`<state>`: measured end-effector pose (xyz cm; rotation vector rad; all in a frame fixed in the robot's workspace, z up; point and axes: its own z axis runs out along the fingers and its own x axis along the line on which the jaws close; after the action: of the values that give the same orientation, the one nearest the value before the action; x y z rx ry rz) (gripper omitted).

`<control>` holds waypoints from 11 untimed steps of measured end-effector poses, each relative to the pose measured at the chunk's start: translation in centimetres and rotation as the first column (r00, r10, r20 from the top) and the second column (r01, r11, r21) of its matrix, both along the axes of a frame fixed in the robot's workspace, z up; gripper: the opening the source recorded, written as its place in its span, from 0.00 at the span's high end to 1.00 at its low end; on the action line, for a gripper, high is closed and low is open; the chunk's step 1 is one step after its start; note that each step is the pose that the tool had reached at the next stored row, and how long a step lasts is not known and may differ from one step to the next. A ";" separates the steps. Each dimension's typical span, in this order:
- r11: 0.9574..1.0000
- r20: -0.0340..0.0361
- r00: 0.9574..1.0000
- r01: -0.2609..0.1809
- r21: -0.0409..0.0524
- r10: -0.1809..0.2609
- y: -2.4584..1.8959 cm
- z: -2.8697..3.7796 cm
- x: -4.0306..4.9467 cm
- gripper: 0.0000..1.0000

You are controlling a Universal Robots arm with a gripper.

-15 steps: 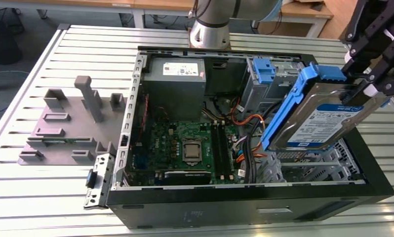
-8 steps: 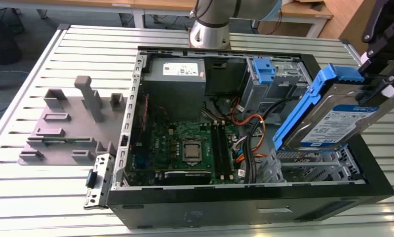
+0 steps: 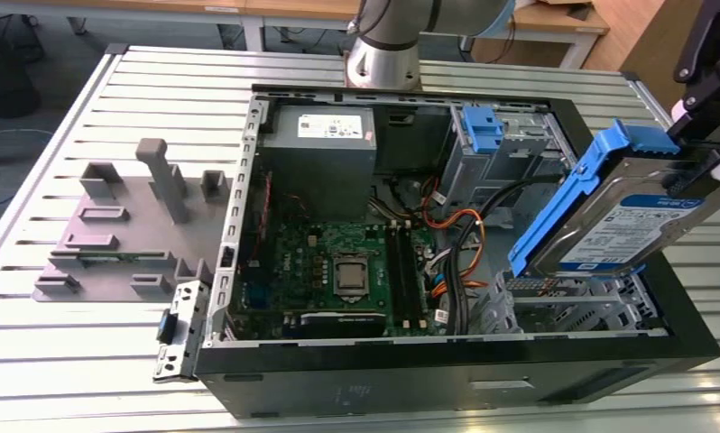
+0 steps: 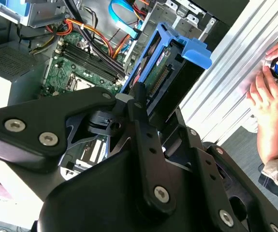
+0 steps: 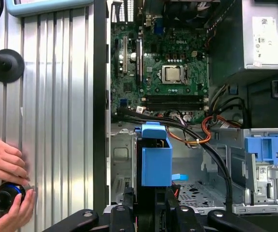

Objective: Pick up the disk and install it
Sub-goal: 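Pick up the disk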

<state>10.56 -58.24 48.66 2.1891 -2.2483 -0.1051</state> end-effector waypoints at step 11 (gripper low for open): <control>1.000 0.000 1.000 0.000 0.000 0.000 -0.02 -0.73 1.23 0.65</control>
<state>11.78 -58.26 47.93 2.1892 -2.2484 -0.1053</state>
